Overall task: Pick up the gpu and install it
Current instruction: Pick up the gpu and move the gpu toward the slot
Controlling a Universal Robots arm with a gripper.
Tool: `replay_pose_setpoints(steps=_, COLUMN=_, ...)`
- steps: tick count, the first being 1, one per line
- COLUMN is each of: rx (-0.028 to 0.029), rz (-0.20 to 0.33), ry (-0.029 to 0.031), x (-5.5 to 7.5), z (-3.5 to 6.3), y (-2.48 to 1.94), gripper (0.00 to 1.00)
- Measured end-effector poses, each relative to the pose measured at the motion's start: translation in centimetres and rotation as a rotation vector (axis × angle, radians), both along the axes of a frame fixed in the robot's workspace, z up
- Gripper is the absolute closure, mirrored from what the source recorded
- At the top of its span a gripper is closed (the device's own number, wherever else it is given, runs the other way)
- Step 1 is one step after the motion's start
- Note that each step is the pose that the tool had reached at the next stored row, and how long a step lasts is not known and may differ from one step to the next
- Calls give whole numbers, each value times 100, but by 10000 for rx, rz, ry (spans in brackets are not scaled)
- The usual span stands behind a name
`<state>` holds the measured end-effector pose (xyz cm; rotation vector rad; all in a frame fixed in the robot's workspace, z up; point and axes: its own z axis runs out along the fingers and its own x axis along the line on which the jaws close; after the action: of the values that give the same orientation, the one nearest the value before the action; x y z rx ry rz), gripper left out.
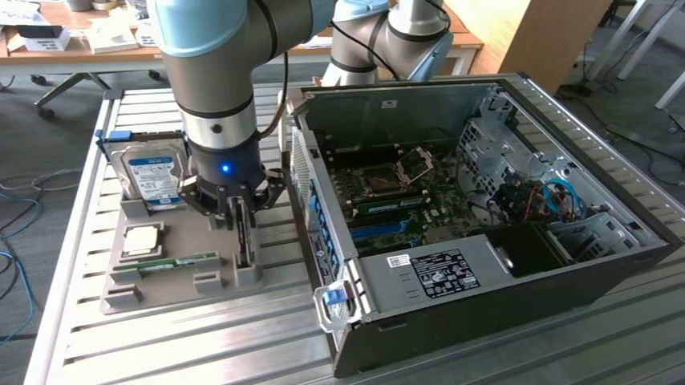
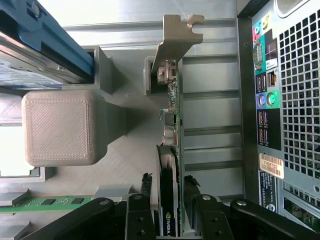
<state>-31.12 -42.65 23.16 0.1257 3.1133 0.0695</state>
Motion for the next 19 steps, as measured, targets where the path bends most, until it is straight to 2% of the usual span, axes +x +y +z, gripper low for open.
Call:
replay_pose_setpoints(steps=1, rx=0, rz=1, ry=0, x=0, z=0, y=0, gripper=62)
replay_pose_setpoints(steps=19, rx=1, rz=-1, ry=-1, x=-9, z=-2, y=7, gripper=62)
